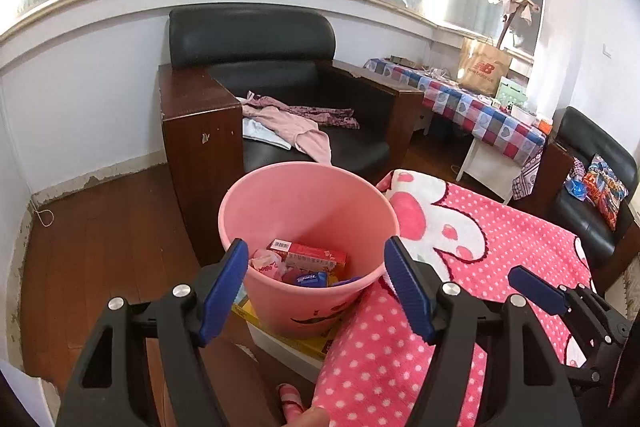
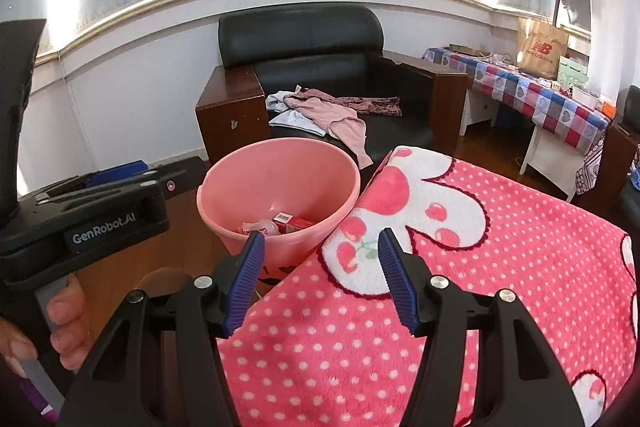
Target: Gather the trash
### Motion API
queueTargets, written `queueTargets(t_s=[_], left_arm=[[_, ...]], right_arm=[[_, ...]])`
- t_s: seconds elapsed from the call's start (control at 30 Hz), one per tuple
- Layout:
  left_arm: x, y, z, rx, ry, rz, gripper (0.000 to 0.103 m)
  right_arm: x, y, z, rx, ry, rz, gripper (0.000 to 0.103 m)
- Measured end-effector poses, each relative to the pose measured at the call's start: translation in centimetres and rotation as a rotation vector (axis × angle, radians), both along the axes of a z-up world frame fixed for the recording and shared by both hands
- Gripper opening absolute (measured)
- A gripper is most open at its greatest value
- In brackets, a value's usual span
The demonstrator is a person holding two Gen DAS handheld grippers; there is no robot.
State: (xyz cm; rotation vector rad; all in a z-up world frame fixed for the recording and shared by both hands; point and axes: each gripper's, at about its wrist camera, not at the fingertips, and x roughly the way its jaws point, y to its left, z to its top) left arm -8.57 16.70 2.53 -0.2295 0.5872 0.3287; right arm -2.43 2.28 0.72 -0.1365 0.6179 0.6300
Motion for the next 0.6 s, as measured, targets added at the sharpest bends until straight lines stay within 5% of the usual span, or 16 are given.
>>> queueTargets(t_s=[0.6], left_arm=[[-0.97,-0.78,-0.48,0.004,0.001,0.001,0.069]], right_arm=[[-0.77,-0.42,-0.61,-0.008,0.01,-0.001,0.059]])
